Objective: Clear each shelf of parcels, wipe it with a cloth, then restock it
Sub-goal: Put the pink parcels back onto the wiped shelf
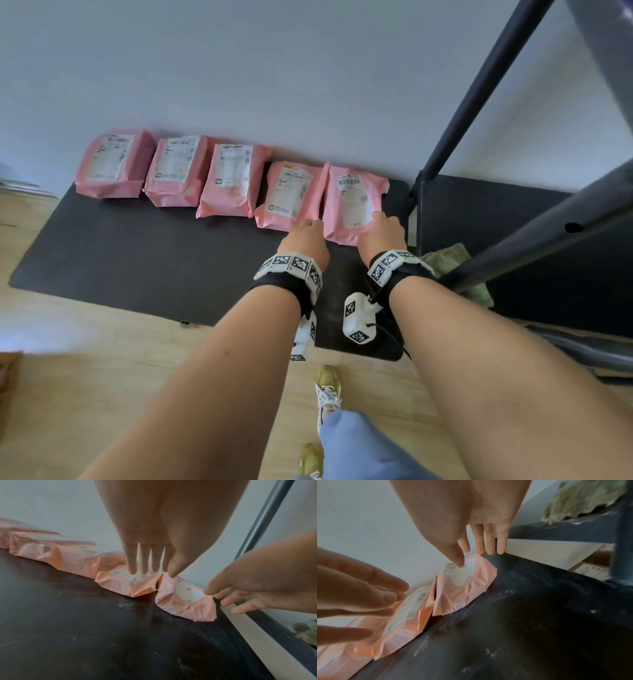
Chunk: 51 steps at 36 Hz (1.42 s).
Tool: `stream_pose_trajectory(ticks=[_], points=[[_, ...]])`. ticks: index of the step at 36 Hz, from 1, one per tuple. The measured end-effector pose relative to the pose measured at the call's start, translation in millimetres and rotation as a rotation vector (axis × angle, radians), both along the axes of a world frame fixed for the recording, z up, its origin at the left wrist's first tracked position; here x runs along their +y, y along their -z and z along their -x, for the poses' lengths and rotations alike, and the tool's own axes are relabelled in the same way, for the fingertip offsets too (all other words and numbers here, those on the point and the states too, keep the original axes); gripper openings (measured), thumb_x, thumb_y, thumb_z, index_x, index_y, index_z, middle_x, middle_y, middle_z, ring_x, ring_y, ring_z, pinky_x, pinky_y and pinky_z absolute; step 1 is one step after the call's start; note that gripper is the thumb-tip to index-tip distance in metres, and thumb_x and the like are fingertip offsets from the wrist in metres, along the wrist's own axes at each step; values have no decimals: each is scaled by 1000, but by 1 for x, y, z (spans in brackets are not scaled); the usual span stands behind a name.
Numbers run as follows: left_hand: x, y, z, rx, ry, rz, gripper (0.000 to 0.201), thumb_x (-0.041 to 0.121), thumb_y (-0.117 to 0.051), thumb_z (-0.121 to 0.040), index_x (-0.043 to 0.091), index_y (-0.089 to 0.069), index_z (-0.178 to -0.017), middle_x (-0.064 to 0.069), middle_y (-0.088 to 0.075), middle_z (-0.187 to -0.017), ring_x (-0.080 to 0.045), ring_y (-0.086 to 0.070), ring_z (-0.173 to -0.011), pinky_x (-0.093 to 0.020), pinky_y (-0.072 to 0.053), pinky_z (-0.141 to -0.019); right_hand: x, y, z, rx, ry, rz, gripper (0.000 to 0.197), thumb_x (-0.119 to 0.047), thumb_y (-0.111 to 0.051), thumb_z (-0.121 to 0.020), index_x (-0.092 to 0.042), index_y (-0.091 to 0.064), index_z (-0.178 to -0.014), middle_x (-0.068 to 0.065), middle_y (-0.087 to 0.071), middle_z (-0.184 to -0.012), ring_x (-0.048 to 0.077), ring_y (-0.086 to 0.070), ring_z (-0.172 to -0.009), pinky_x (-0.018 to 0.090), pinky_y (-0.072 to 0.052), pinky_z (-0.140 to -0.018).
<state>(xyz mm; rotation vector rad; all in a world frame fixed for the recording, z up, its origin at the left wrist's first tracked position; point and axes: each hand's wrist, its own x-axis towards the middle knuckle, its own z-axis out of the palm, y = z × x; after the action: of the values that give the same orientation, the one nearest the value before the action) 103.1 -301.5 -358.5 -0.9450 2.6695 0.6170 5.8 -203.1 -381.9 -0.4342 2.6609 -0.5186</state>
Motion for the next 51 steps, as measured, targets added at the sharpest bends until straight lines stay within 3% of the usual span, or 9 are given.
stream_pose_trajectory(ticks=[8, 14, 19, 26, 35, 38, 43, 47, 51], points=[[-18, 13, 45, -118, 29, -58, 42, 6, -47, -92, 8, -42, -133, -11, -48, -133, -29, -52, -117, -37, -44, -94, -22, 19, 24, -53, 147, 24, 50, -10, -51, -89, -9, -38, -137, 16, -44, -134, 32, -43, -126, 42, -40, -98], [-22, 16, 56, -205, 97, -89, 31, 7, -49, -93, 5, -49, -125, -10, -55, -124, -26, -57, -108, -29, -39, -74, -26, 26, 30, -98, 212, -25, 42, -10, -48, -92, -5, -42, -133, 17, -42, -135, 34, -44, -124, 40, -41, -96], [-17, 18, 51, -190, 62, -123, 36, 3, -42, -95, 5, -47, -130, -11, -52, -127, -28, -53, -114, -34, -47, -89, -21, 28, 24, -119, 257, -33, 35, -9, -46, -90, -6, -45, -124, 18, -48, -129, 35, -51, -117, 42, -45, -94], [-1, 28, 5, -167, -75, -198, 33, 10, -41, -94, 3, -49, -126, -14, -55, -124, -31, -55, -113, -36, -45, -90, 2, 21, -13, -151, 232, -18, 22, -9, -48, -91, -4, -53, -112, 14, -62, -110, 31, -61, -100, 33, -45, -74], [29, 27, -87, -111, -102, -354, 32, 19, -38, -95, 0, -62, -105, -17, -67, -103, -33, -63, -95, -39, -51, -84, 45, 10, -100, -182, 164, 38, 15, -4, -45, -86, -8, -60, -87, 10, -60, -88, 27, -54, -79, 31, -42, -68], [40, 26, -111, -82, -105, -392, 27, 16, -41, -96, 0, -60, -105, -18, -65, -101, -34, -63, -95, -41, -51, -86, 61, 10, -132, -182, 209, 107, 21, -4, -46, -86, -6, -65, -93, 12, -65, -94, 28, -59, -85, 35, -49, -77], [67, 29, -144, -55, -178, -463, 33, 35, -47, -91, 7, -65, -92, -9, -66, -85, -28, -63, -82, -39, -52, -84, 96, 5, -173, -146, 291, 140, 23, -9, -49, -89, -14, -69, -99, 7, -67, -99, 28, -61, -93, 32, -49, -80], [101, 19, -155, -65, -71, -443, 38, 44, -47, -88, 10, -62, -92, -7, -65, -81, -25, -63, -75, -33, -51, -73, 137, -1, -191, -161, 397, 128, 19, -8, -49, -90, -14, -65, -99, 4, -62, -93, 25, -58, -87, 29, -43, -75], [142, 8, -147, -44, 53, -417, 43, 44, -43, -90, 6, -60, -98, -12, -68, -92, -29, -65, -83, -34, -52, -73, 182, -6, -198, -136, 537, 101, 13, -9, -52, -89, -16, -59, -97, 7, -63, -97, 28, -58, -94, 31, -44, -78]])
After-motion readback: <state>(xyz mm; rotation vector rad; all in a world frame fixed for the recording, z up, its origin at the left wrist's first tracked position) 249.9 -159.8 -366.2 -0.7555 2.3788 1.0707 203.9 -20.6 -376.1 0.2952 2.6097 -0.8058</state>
